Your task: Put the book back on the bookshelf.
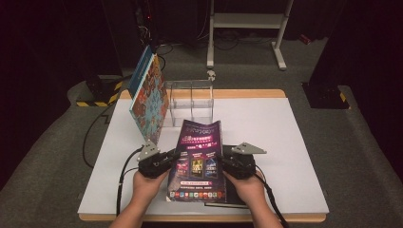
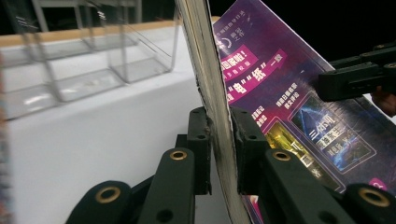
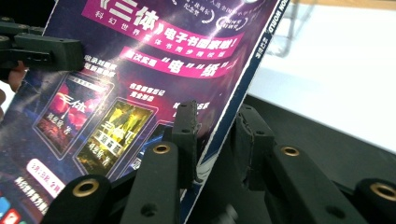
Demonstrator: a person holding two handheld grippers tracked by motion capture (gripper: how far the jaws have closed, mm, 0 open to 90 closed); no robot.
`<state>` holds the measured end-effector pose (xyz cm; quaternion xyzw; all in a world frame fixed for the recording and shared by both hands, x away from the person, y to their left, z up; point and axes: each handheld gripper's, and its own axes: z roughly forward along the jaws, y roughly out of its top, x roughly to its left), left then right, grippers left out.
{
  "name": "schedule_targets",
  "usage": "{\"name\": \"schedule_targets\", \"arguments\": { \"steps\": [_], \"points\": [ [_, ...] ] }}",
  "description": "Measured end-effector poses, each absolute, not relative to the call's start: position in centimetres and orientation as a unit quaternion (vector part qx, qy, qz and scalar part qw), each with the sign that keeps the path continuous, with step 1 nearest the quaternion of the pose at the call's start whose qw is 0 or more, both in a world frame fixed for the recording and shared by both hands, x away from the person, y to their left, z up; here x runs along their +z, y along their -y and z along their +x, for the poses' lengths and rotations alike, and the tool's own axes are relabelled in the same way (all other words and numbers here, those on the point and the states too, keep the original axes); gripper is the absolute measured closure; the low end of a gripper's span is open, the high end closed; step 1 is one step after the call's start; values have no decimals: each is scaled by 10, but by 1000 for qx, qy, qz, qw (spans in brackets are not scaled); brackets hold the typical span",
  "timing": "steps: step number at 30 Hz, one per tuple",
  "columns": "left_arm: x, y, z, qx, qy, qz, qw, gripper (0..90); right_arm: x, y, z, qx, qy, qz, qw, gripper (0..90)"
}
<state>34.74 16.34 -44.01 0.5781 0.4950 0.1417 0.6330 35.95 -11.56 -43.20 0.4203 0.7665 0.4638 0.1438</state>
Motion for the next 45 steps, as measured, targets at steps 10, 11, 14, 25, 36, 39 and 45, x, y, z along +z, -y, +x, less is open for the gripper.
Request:
{"name": "schedule_targets", "arguments": {
  "steps": [10, 11, 14, 25, 36, 39, 45],
  "points": [
    [-424, -195, 351, 179, -505, 545, 645, 833, -415, 80, 369, 490, -764, 394, 142, 754],
    [-423, -197, 352, 180, -507, 543, 645, 834, -415, 78, 370, 491, -764, 392, 143, 756],
    [-422, -201, 354, 185, -508, 538, 647, 835, -413, 72, 374, 493, -763, 390, 147, 763],
    [-415, -202, 365, 202, -502, 524, 658, 838, -406, 66, 384, 509, -750, 392, 158, 790],
    [-405, -200, 369, 218, -493, 513, 668, 838, -399, 62, 391, 525, -734, 395, 174, 807],
    [-403, -198, 372, 222, -493, 509, 670, 838, -398, 61, 394, 529, -728, 398, 178, 811],
    [-401, -194, 377, 235, -493, 503, 670, 838, -396, 57, 400, 525, -726, 400, 196, 813]
  ]
}}
